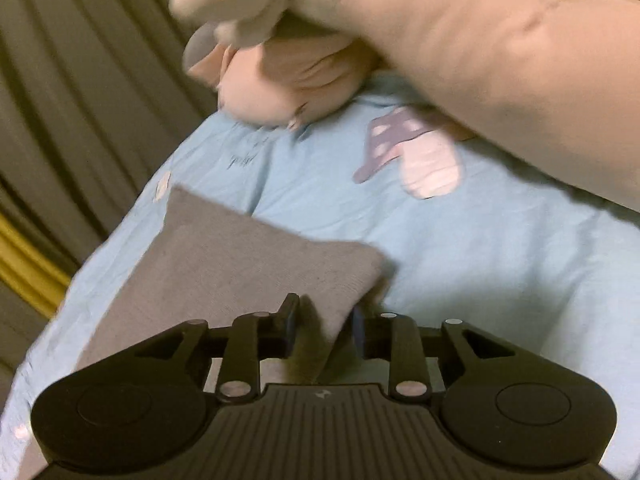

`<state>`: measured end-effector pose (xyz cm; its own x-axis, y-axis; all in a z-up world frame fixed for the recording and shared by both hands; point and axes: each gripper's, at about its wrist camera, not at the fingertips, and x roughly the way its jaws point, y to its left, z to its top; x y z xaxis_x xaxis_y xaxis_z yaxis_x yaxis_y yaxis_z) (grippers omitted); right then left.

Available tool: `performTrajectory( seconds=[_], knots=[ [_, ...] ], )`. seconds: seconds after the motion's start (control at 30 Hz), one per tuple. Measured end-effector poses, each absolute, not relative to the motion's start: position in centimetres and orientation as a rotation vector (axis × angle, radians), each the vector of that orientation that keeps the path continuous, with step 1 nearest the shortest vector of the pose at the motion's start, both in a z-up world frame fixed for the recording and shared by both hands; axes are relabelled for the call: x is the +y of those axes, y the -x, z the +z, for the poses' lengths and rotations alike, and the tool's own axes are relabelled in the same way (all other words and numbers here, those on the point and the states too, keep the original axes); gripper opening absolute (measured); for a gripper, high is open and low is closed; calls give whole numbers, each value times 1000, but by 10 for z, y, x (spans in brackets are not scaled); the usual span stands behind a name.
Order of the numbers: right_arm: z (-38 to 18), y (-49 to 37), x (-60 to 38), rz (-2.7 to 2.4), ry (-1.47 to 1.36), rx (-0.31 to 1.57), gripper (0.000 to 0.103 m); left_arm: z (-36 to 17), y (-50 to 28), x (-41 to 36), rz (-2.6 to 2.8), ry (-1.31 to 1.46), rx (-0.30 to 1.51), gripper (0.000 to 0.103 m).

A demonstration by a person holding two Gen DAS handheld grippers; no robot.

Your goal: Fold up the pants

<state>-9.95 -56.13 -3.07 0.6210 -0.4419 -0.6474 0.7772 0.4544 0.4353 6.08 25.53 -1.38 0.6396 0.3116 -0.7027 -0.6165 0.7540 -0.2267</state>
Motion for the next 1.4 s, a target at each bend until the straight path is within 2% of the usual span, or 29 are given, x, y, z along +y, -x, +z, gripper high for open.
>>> performTrajectory(
  seconds=[0.17,0.23,0.33,0.4,0.5,0.73,0.83,0.9,1.07,1.4],
  knots=[
    [-31,112,-557,-673,-875,437,26,10,-46,204,492,346,595,86],
    [-34,102,-550,-610,-842,467,18,10,-49,178,365,345,620,88],
    [-43,90,-548,-668,-778,549,18,-7,-57,142,240,378,687,88],
    [-48,97,-554,-745,-793,536,14,-23,-62,127,208,433,738,88],
    [-42,112,-560,-837,-754,476,15,-48,-65,122,203,470,750,86],
    [-35,136,-563,-865,-789,342,15,-52,-72,108,213,317,731,86],
    [-23,134,-554,-782,-731,301,18,-54,-74,93,212,230,744,90],
    [-23,121,-546,-640,-689,344,18,-56,-76,88,204,200,752,92],
    [-51,82,-538,-533,-665,587,17,-52,-72,93,221,235,749,92],
    [-52,86,-542,-546,-652,567,17,-45,-62,95,233,264,737,92]
  ],
)
